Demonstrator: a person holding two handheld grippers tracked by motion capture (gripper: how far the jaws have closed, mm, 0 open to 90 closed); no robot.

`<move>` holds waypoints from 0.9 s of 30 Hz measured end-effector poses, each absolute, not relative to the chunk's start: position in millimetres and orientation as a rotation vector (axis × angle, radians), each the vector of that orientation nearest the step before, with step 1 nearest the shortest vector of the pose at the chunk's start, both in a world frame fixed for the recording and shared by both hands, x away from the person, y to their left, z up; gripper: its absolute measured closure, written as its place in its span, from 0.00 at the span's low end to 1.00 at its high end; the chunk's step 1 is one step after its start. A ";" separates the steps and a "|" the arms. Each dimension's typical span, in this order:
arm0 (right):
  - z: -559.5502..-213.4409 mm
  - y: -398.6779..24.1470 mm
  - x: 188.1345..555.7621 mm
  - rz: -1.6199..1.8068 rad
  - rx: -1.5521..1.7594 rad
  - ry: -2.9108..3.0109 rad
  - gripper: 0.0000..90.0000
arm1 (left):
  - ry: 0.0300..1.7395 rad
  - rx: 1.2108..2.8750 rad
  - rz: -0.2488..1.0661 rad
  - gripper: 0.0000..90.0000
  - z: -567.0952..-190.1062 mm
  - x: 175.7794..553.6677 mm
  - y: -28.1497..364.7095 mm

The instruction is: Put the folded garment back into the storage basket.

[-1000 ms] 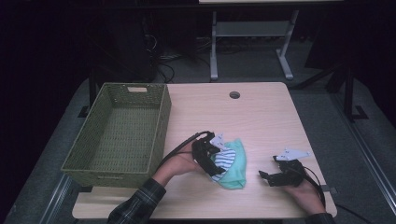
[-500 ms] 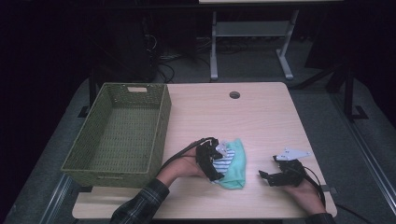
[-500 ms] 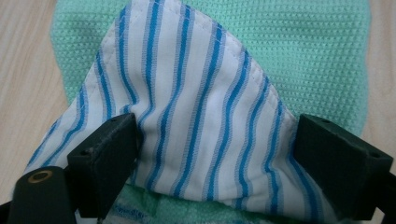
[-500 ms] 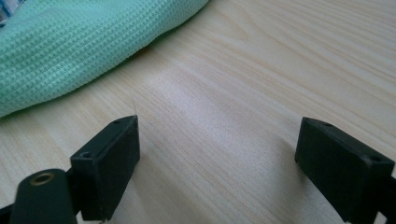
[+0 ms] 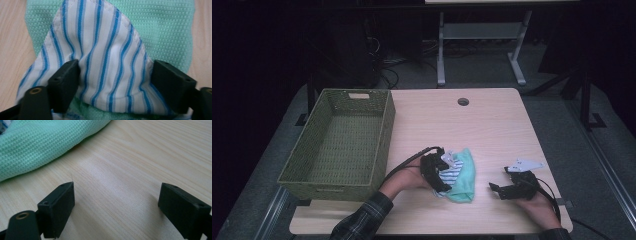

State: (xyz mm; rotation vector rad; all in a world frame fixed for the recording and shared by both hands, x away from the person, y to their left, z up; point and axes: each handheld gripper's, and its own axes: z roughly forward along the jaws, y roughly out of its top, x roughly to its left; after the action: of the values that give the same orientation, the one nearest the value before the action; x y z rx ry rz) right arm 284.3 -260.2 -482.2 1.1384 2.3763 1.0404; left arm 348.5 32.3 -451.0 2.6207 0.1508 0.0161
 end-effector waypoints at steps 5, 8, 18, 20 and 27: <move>-482.2 -260.2 284.3 1.040 1.138 2.377 0.15 | 0.161 2.606 -0.005 0.53 -447.8 347.6 34.3; -482.2 -260.2 284.3 1.040 1.138 2.377 0.15 | 0.174 2.596 -0.021 0.65 -447.5 347.0 35.0; -482.2 -260.2 284.3 1.041 1.139 2.376 0.15 | 0.223 2.611 -0.052 0.80 -445.2 346.3 32.8; -482.2 -260.2 284.3 1.041 1.139 2.376 0.15 | 0.235 2.605 -0.064 0.81 -445.0 347.5 33.5; -482.1 -260.2 284.4 1.042 1.140 2.376 0.15 | 0.267 2.573 -0.087 0.81 -442.2 349.6 37.6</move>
State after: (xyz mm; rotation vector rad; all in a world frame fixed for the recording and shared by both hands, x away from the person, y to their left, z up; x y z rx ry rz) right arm 284.4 -260.2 -482.1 1.1400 2.3758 1.0419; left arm 349.6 37.6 -442.2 2.5731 0.2674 -0.0874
